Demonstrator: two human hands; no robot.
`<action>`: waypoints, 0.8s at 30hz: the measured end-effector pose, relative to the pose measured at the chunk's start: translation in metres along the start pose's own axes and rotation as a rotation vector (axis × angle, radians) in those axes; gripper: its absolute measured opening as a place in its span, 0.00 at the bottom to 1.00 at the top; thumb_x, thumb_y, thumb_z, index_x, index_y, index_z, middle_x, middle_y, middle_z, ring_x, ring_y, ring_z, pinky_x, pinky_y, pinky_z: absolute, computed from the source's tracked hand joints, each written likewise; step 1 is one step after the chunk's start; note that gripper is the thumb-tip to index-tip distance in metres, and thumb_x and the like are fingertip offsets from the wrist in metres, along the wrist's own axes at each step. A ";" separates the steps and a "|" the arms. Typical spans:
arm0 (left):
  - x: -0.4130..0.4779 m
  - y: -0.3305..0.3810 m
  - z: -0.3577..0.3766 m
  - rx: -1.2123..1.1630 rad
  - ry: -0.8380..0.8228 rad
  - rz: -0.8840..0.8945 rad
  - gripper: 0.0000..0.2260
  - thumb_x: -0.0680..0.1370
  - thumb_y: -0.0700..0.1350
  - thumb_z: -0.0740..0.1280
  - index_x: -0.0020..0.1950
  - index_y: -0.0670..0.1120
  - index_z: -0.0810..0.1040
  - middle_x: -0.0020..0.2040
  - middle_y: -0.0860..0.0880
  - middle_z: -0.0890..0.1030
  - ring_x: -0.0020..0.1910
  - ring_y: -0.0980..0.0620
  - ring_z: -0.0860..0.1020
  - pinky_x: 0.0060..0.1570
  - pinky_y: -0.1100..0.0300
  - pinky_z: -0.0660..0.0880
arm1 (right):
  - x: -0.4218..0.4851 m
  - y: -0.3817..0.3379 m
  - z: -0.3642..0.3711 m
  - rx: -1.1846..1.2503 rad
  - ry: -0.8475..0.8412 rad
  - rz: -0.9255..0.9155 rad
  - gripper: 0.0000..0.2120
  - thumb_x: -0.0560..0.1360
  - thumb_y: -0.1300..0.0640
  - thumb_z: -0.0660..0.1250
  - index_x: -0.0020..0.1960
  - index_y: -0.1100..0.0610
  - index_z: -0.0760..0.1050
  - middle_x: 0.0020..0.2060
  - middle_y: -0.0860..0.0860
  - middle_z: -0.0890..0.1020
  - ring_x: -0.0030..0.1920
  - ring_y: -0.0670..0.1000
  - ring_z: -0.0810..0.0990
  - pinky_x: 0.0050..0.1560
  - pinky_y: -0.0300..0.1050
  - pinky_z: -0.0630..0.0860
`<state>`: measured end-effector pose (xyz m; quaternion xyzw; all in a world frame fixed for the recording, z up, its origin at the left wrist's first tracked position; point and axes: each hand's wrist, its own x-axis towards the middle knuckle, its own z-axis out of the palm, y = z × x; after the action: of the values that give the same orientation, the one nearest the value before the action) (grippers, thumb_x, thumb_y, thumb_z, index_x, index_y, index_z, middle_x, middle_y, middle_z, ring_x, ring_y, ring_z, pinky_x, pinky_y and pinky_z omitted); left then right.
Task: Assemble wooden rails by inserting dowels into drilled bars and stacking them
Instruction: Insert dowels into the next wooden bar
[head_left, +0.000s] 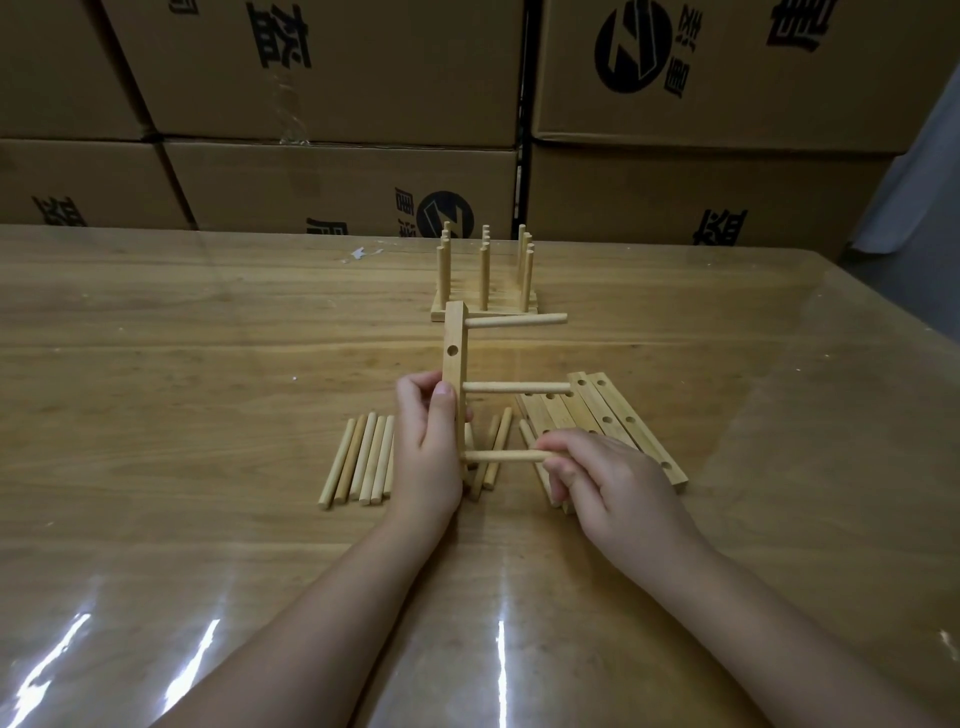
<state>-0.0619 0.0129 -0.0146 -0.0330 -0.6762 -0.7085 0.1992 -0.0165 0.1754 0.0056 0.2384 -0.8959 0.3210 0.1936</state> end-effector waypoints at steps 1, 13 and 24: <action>0.000 0.000 0.000 0.004 -0.001 -0.001 0.07 0.83 0.42 0.56 0.50 0.53 0.70 0.45 0.51 0.76 0.39 0.64 0.76 0.41 0.67 0.74 | 0.000 0.001 0.000 -0.001 -0.003 0.002 0.11 0.77 0.59 0.59 0.51 0.59 0.79 0.32 0.46 0.78 0.35 0.45 0.75 0.38 0.44 0.73; 0.003 0.005 0.001 -0.061 -0.037 -0.071 0.05 0.82 0.41 0.58 0.51 0.48 0.73 0.44 0.48 0.77 0.38 0.60 0.78 0.40 0.67 0.75 | -0.001 0.001 0.001 -0.152 0.038 -0.020 0.10 0.77 0.55 0.60 0.47 0.57 0.79 0.34 0.47 0.78 0.35 0.48 0.75 0.34 0.40 0.69; -0.006 0.012 0.002 -0.033 -0.030 0.000 0.04 0.82 0.39 0.57 0.53 0.45 0.70 0.45 0.48 0.74 0.41 0.58 0.74 0.41 0.69 0.73 | -0.004 -0.005 0.009 -0.095 0.072 0.010 0.06 0.73 0.63 0.63 0.43 0.60 0.79 0.30 0.48 0.77 0.33 0.49 0.74 0.30 0.43 0.70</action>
<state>-0.0531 0.0157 -0.0046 -0.0468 -0.6674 -0.7190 0.1884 -0.0122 0.1675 -0.0010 0.2125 -0.9037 0.2876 0.2352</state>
